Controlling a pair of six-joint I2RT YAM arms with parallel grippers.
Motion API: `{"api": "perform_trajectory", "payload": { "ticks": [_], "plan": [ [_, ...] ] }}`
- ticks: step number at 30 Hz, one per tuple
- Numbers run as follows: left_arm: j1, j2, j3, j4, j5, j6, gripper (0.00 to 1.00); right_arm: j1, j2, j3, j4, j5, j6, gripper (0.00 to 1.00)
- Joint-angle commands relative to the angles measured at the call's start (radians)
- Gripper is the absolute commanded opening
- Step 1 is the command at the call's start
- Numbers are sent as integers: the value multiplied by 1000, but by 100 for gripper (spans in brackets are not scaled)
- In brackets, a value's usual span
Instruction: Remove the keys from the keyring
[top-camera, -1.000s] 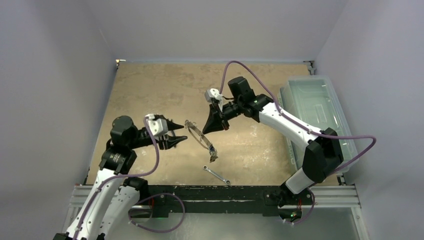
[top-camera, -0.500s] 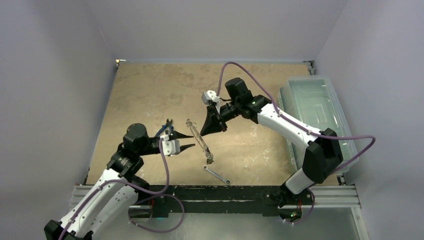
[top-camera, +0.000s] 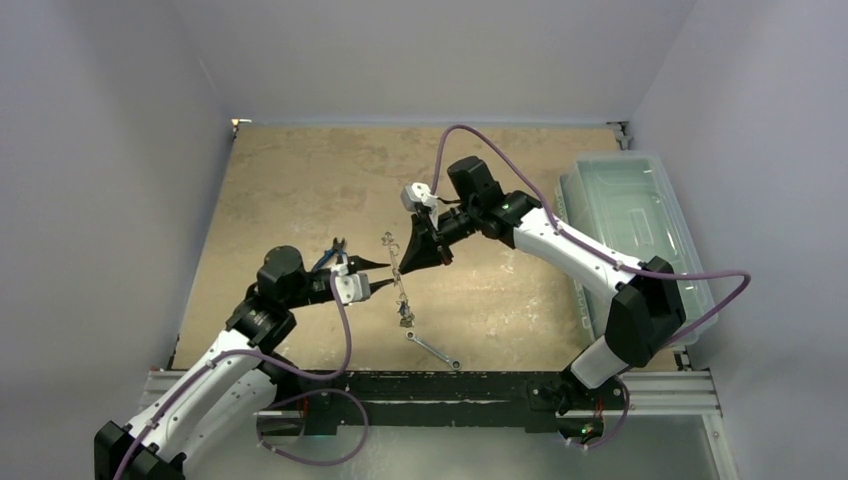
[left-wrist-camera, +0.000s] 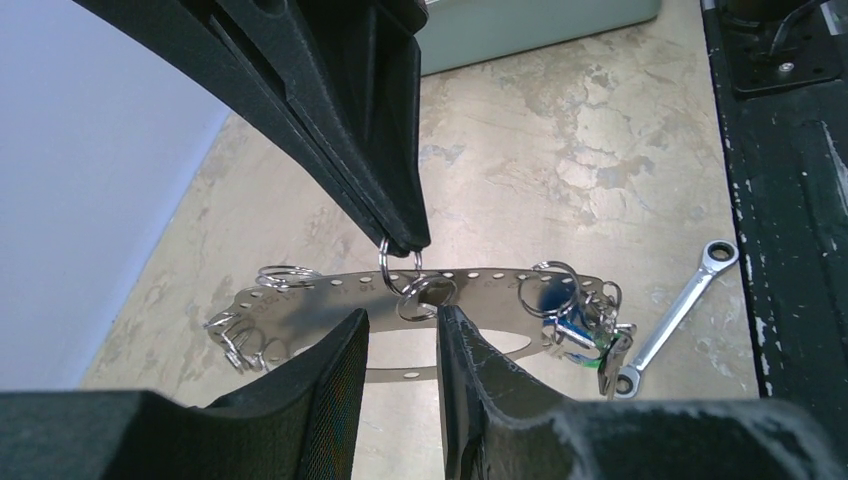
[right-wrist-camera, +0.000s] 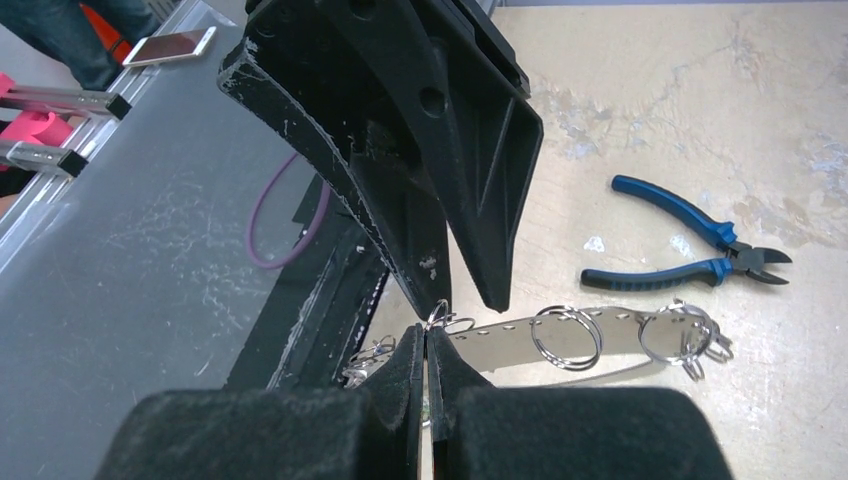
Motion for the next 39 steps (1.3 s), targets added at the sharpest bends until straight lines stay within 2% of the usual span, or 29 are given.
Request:
{"api": "perform_trajectory", "payload": {
  "ticks": [1,8,13,20,23,34,39],
  "plan": [
    [-11,3,-13,86,-6,-9,31,11,-35,47,-7,-30,-25,0],
    [-30,17,-30,111,-4,9,30,15,-27,55,-15,-36,-29,0],
    [-41,21,-38,112,2,27,25,16,-25,59,-21,-41,-34,0],
    [-46,27,-36,109,-24,17,7,17,-27,62,-33,-50,-45,0],
    [-46,30,-32,99,-51,-15,0,17,-30,66,-40,-54,-52,0],
    [-44,52,-4,88,-200,-304,0,16,-43,81,-80,-62,-86,0],
    [-20,73,33,57,-207,-402,0,16,-47,84,-93,-61,-98,0]
  ]
}}
